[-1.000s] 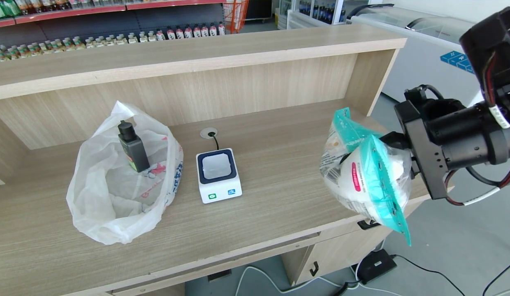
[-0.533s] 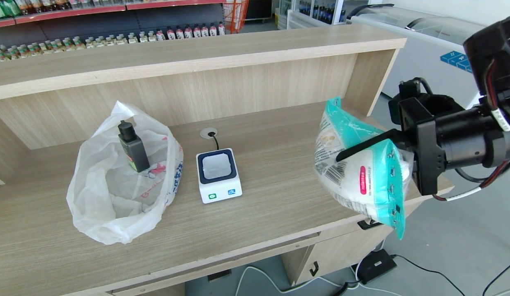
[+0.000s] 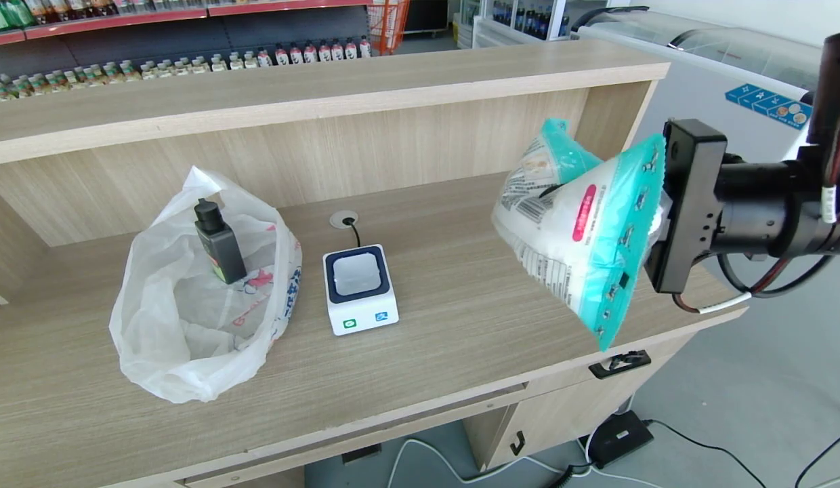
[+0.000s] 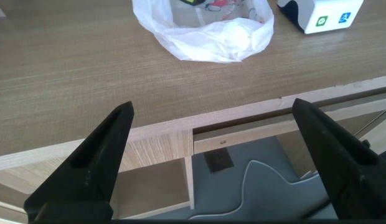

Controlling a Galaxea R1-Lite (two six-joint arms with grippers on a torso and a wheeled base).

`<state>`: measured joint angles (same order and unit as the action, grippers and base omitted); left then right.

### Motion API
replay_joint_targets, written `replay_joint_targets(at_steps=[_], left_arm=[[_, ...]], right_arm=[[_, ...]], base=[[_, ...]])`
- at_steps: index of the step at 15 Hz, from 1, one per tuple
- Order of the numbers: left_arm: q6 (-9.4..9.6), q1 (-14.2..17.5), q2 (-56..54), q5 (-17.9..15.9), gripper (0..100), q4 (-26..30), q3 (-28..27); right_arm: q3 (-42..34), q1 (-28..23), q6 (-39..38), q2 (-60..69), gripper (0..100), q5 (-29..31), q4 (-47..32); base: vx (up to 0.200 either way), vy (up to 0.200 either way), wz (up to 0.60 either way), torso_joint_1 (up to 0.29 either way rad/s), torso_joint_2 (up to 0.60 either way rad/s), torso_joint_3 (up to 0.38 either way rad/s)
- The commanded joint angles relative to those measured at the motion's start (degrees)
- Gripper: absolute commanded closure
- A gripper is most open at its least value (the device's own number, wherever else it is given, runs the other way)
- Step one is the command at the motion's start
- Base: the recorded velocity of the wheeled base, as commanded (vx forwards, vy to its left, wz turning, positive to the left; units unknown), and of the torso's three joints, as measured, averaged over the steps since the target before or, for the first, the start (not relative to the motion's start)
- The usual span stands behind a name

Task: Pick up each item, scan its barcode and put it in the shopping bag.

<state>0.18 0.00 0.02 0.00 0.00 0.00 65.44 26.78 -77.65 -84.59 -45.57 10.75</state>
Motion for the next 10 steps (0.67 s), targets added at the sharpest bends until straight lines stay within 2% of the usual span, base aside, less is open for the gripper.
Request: replay_joint_targets(at_steps=[1, 6, 10], left_arm=[[-0.01, 0.0, -0.02, 0.0, 0, 0.0, 0.0], [-0.01, 0.0, -0.02, 0.0, 0, 0.0, 0.0], [-0.01, 0.0, -0.02, 0.0, 0, 0.0, 0.0]], right_arm=[[-3.83, -0.06, -5.49, 1.53, 100, -3.56, 5.77], [-7.87, -2.44, -3.64, 3.03, 100, -21.93, 9.64], [-10.95, -3.93, -1.36, 1.01, 100, -23.87, 16.49]], base=[[0.0, 0.0, 0.0, 0.0, 0.0, 0.0], [0.0, 0.0, 0.0, 0.0, 0.0, 0.0], [0.0, 0.0, 0.0, 0.0, 0.0, 0.0]])
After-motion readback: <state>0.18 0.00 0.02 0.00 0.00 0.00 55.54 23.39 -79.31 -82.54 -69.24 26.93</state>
